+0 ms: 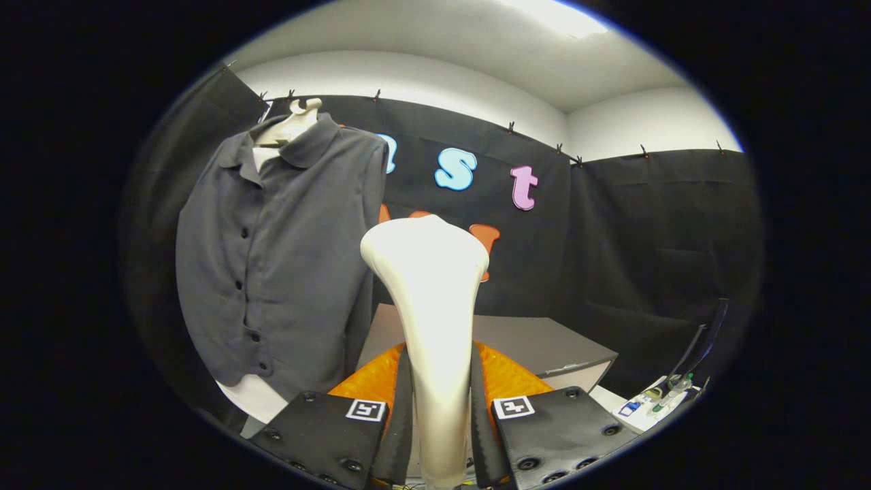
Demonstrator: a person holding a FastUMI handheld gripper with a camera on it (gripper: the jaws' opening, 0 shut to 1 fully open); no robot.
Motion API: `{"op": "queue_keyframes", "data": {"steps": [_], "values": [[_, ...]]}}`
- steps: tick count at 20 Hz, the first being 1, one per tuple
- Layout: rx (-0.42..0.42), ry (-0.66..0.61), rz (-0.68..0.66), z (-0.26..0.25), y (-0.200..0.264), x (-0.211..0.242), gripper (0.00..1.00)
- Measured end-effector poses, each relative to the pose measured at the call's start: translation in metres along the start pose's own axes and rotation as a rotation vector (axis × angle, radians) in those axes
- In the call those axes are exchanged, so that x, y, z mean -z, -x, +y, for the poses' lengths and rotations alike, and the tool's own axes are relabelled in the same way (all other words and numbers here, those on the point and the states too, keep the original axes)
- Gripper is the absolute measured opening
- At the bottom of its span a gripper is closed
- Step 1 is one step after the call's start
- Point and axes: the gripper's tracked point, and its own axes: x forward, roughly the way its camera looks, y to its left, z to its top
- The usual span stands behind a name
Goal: Iron the clothes twice with a garment steamer, once on the left side and once on the right side.
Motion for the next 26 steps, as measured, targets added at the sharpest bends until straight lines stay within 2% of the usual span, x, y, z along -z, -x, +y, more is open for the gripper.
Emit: {"op": "queue_keyframes", "data": {"steps": [4, 10, 16, 19, 26], "values": [[-0.028, 0.019, -0.035, 0.035, 0.038, -0.025, 0.44], [-0.039, 0.042, -0.070, 0.108, 0.043, -0.059, 0.44], [0.003, 0.020, -0.088, 0.162, 0.009, -0.087, 0.44], [0.029, -0.016, -0.092, 0.171, -0.022, -0.092, 0.44], [0.024, -0.039, -0.134, 0.192, -0.083, -0.101, 0.44]]}}
